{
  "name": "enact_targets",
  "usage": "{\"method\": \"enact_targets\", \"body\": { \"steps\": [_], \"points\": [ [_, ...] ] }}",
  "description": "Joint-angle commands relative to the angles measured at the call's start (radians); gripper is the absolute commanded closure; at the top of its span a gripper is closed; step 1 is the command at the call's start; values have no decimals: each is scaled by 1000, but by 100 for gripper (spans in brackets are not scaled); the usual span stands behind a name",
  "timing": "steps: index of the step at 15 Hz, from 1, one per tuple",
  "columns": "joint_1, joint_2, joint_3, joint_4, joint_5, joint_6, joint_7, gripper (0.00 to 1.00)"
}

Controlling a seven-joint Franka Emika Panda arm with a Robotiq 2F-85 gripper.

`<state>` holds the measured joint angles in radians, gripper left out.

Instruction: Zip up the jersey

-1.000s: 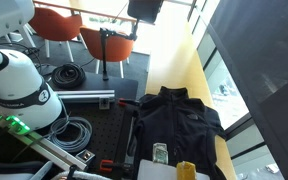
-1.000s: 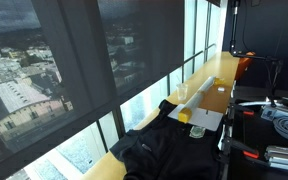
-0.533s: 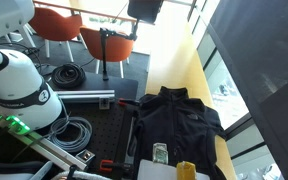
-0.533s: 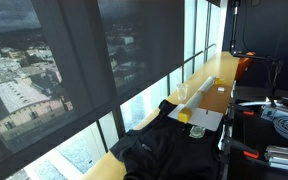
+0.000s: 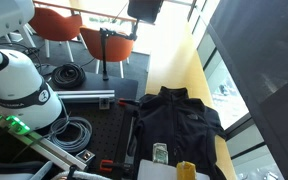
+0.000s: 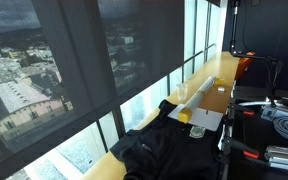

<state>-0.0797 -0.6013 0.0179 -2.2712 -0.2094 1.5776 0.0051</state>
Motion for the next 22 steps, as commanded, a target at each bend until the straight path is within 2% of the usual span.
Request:
{"method": "enact_targets", "body": {
  "steps": [1, 7, 10, 14, 19, 22],
  "points": [
    [18, 2, -13, 4, -6, -5, 7, 0],
    [19, 3, -12, -1, -9, 1, 7, 0],
    [27, 16, -24, -22, -10, 56, -13, 0],
    [33, 80, -39, -69, 4, 264, -14, 0],
    [43, 232, -17, -115, 39, 553, 32, 0],
    [65, 323, -8, -147, 49, 684, 15, 0]
  ]
}}
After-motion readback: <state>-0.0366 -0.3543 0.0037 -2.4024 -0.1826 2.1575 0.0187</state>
